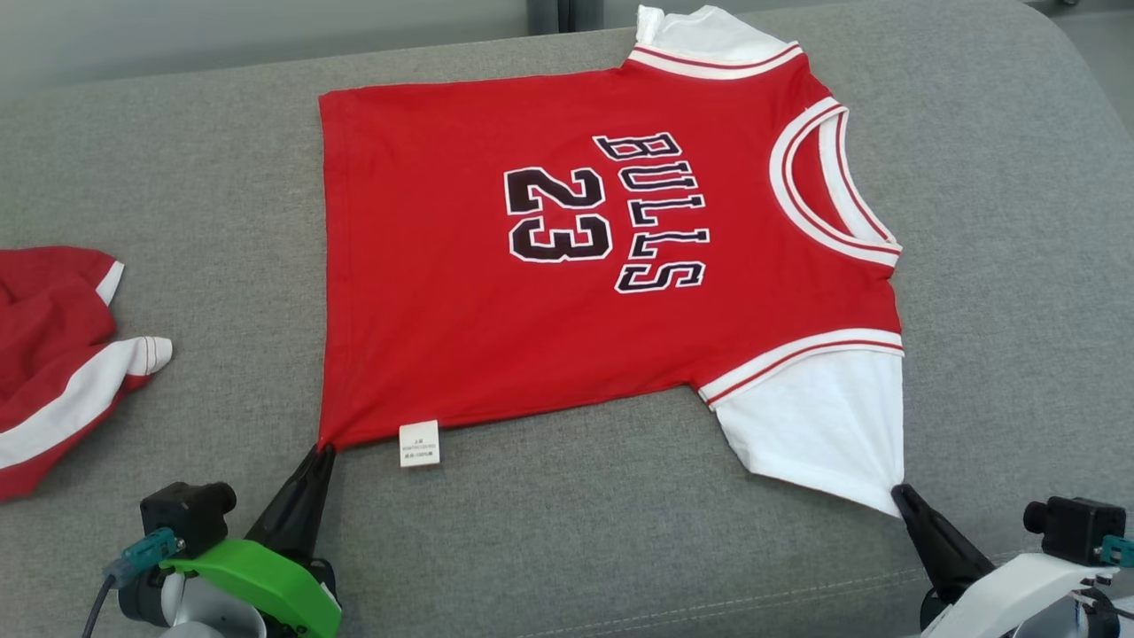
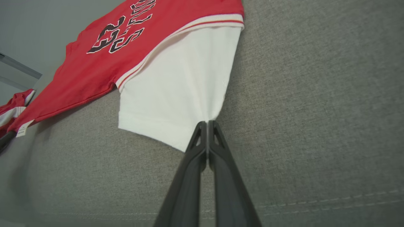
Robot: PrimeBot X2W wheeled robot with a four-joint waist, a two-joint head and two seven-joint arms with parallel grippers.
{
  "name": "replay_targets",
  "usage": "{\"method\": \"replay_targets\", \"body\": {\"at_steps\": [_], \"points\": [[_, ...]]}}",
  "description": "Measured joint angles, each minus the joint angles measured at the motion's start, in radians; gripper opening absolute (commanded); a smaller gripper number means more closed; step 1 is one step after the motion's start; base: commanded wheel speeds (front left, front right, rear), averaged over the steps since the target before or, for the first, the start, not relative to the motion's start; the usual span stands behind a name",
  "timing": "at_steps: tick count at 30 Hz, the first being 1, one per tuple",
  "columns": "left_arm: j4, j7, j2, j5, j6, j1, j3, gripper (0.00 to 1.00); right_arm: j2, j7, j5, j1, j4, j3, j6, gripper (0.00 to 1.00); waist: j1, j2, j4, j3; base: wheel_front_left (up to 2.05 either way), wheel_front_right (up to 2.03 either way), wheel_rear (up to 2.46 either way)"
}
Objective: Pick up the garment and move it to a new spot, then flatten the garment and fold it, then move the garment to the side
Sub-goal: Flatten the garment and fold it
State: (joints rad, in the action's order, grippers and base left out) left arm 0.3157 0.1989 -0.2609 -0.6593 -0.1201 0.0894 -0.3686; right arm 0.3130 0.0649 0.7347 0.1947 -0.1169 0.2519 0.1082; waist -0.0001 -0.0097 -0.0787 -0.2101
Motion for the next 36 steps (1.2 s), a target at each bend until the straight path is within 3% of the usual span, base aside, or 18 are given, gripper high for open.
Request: {"method": "replay_targets", "body": {"at_steps": [5, 6, 11, 12, 13, 14, 16, 17, 18, 27, 36], "points": [[0.03, 0.0, 0.003, -0.007, -0.002, 0.0, -0.007, 0.0, 0.002, -0.004, -0.037, -0.008, -0.026, 0.026, 0.0, 0.0, 0.0, 0.0, -0.013, -0.001, 0.0, 0.0, 0.0], [0.034, 0.0, 0.004, -0.007, -0.002, 0.0, -0.009, 0.05, 0.004, -0.004, -0.05, -0.013, -0.031, 0.03, 0.0, 0.0, 0.0, 0.0, -0.016, -0.001, 0.0, 0.0, 0.0], [0.058, 0.0, 0.012, -0.007, -0.002, 0.005, -0.021, 0.46, 0.009, -0.002, -0.075, -0.033, -0.051, 0.036, -0.004, 0.0, 0.0, 0.0, -0.026, -0.004, 0.0, 0.0, 0.0], [0.063, 0.0, 0.016, -0.007, -0.002, 0.007, -0.021, 0.5, 0.01, -0.001, -0.077, -0.035, -0.056, 0.037, -0.004, 0.0, 0.0, 0.0, -0.027, -0.004, 0.0, 0.0, 0.0], [0.067, 0.0, 0.017, -0.007, -0.002, 0.009, -0.021, 0.72, 0.009, 0.0, -0.079, -0.04, -0.06, 0.039, -0.004, 0.0, 0.0, 0.0, -0.028, -0.005, 0.0, 0.0, 0.0], [0.071, 0.0, 0.017, -0.007, -0.002, 0.01, -0.02, 0.86, 0.009, 0.0, -0.082, -0.047, -0.064, 0.042, -0.004, 0.0, 0.0, 0.0, -0.03, -0.005, 0.0, 0.0, 0.0], [0.082, 0.0, 0.017, -0.007, -0.002, 0.011, -0.02, 0.98, 0.004, 0.007, -0.084, -0.056, -0.067, 0.04, -0.004, 0.36, 0.0, 0.0, -0.034, -0.006, 0.0, 0.0, 0.0], [0.089, -0.003, 0.017, -0.007, -0.002, 0.012, -0.021, 1.0, 0.0, 0.011, -0.08, -0.06, -0.071, 0.037, -0.004, 0.58, 0.0, 0.0, -0.035, -0.008, 0.0, 0.0, 0.0], [0.096, -0.004, 0.017, -0.007, -0.002, 0.013, -0.021, 1.0, -0.002, 0.014, -0.079, -0.064, -0.076, 0.035, -0.004, 1.0, 0.0, 0.0, -0.036, -0.009, 0.0, 0.0, 0.0], [0.128, 0.001, 0.016, -0.007, -0.004, 0.025, -0.011, 1.0, 0.015, 0.038, -0.088, -0.067, -0.113, 0.014, -0.006, 1.0, 0.0001, 0.0, -0.031, 0.0, 0.0, 0.0, 0.0], [0.127, 0.033, 0.011, -0.015, 0.025, 0.017, 0.066, 1.0, 0.085, 0.152, -0.215, -0.089, -0.085, -0.044, -0.077, 1.0, 0.0, 0.0, -0.023, 0.049, 0.0, 0.0, 0.0]]}}
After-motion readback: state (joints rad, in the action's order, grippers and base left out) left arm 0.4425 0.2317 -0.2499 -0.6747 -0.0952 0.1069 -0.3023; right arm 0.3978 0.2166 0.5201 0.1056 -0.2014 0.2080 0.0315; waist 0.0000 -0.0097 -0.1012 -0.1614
